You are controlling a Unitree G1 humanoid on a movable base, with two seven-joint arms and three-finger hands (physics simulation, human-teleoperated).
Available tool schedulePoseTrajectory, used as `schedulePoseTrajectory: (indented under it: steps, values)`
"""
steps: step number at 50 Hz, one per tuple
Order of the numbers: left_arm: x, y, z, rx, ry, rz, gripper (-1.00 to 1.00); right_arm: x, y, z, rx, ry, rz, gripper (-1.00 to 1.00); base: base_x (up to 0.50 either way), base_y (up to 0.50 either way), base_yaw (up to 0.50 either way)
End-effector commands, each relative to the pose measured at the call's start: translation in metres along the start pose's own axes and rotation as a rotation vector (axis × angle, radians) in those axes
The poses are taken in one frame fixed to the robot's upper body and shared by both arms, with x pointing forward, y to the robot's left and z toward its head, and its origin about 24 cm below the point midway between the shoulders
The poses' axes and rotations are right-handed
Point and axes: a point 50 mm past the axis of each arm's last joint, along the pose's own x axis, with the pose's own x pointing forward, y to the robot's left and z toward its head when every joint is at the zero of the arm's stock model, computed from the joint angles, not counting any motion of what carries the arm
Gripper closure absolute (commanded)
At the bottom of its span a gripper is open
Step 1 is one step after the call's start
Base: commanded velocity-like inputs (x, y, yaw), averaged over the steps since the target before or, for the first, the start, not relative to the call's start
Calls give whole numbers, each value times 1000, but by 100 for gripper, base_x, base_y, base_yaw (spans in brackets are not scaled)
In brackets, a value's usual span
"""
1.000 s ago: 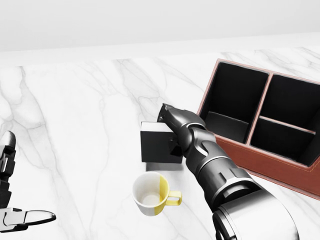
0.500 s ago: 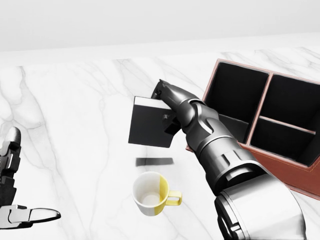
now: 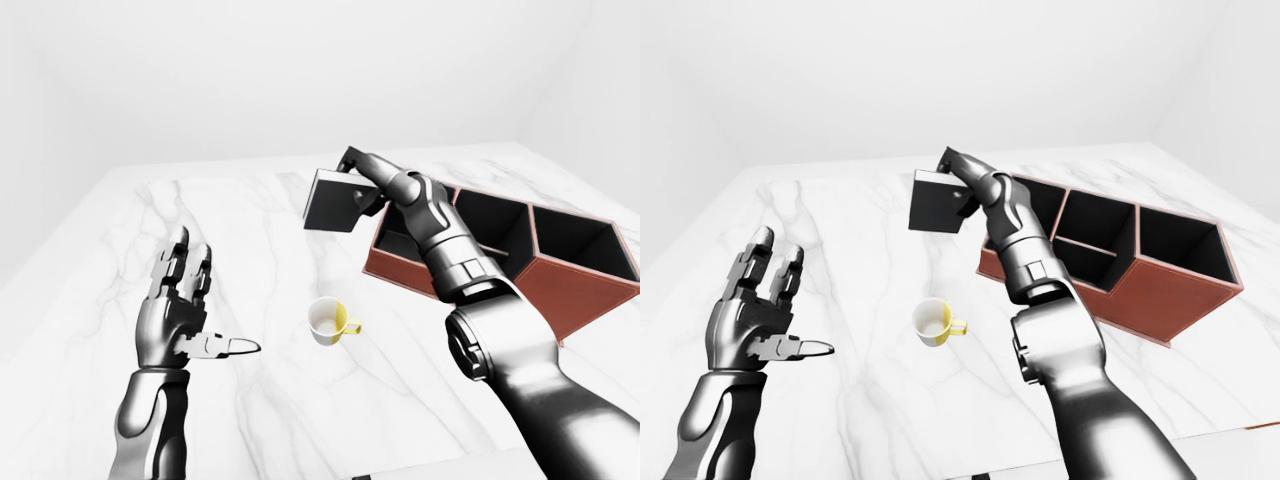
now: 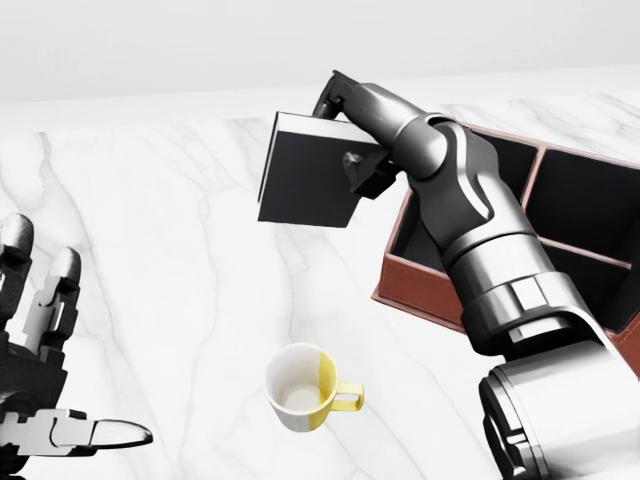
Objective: Pick up the book and place it in the caddy.
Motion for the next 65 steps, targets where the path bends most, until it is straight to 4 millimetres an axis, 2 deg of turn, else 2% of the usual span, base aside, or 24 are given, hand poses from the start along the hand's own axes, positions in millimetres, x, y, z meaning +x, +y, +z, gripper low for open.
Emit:
schedulePoseTrajectory:
  steps: [1, 6, 12, 17, 21, 24, 34, 41, 50, 59, 65]
  values:
    - [1, -10, 2, -10, -10, -37, -100, -31, -43, 23, -49, -168, -102, 100, 0, 0, 0]
    - [0, -14, 4, -9, -19, -48, -100, -50, -59, 34, -130, -213, -134, 100, 0, 0, 0]
    - [1, -17, 6, -7, -30, -60, -100, -63, -70, 32, -220, -182, -154, 100, 0, 0, 0]
    - [3, -21, 5, -11, -29, -78, -100, -78, -76, 22, -296, -131, -210, 100, 0, 0, 0]
    - [4, -25, 3, -19, -23, -101, -100, -93, -78, 5, -326, -76, -273, 100, 0, 0, 0]
    - [4, -25, 3, -20, -22, -104, -100, -97, -79, 1, -333, -64, -286, 100, 0, 0, 0]
    - [5, -26, -3, -34, 1, -115, -100, -127, -85, -21, -423, 35, -384, 100, 0, 0, 0]
    - [5, -27, -6, -44, 15, -119, -100, -142, -78, -37, -472, 109, -409, 100, 0, 0, 0]
    - [4, -27, -10, -53, 30, -119, -100, -150, -70, -67, -441, 194, -376, 100, 0, 0, 0]
    - [2, -24, -13, -58, 42, -111, -100, -148, -61, -88, -394, 237, -311, 100, 0, 0, 0]
    - [1, -22, -16, -66, 56, -109, -100, -145, -52, -110, -330, 279, -247, 100, 0, 0, 0]
